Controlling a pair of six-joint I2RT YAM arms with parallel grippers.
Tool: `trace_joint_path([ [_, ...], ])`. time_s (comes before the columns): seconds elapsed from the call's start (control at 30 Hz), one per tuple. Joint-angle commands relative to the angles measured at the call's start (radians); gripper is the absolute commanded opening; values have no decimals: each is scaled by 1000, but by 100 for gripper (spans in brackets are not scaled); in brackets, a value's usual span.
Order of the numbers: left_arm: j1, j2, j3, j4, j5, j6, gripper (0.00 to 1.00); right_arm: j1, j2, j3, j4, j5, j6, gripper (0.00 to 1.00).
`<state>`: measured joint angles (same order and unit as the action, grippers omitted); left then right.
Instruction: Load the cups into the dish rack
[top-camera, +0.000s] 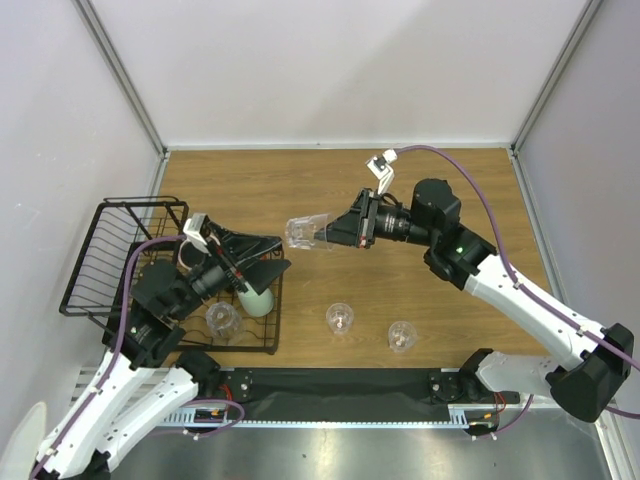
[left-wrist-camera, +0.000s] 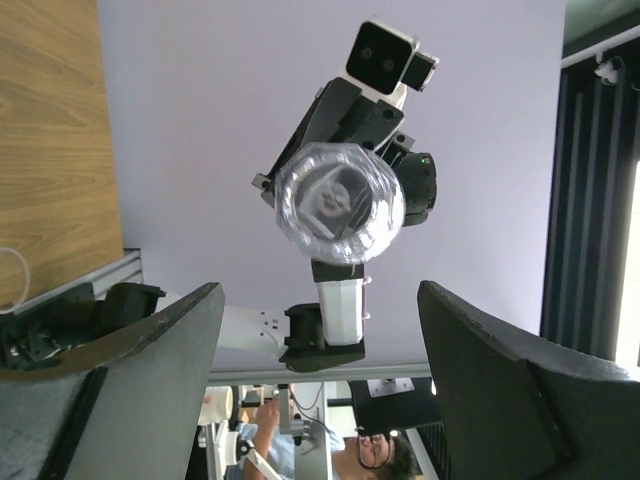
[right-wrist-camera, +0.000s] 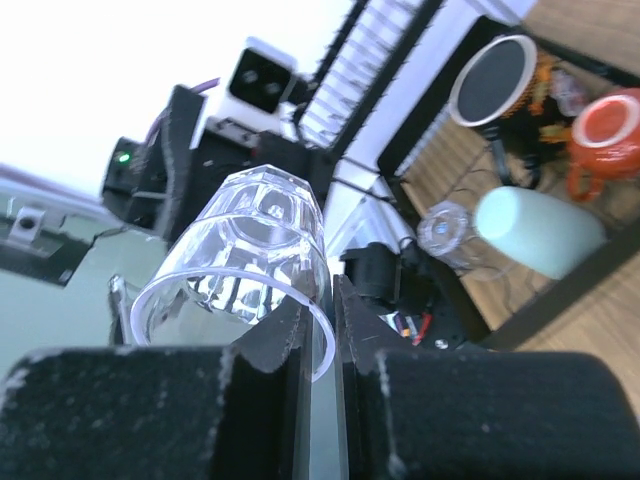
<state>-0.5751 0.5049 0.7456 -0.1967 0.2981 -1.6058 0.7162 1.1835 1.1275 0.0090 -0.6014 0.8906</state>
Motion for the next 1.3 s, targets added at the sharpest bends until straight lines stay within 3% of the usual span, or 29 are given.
trace_joint_path([
  [0.0,-43,-6,-18,104,-77,-34,84,43,-24,0,126,12,28,0],
  [0.2,-74,-66,-69,174,-166,-51,83,89,-19,-5,154,43,37,0],
  [0.6,-74,-46,-111,309,-149,-75,82,117,31,5,184,52,44,0],
  [1.27,-74,-35,-164,430,-188,-103,68,186,65,81,40,172,-116,0],
])
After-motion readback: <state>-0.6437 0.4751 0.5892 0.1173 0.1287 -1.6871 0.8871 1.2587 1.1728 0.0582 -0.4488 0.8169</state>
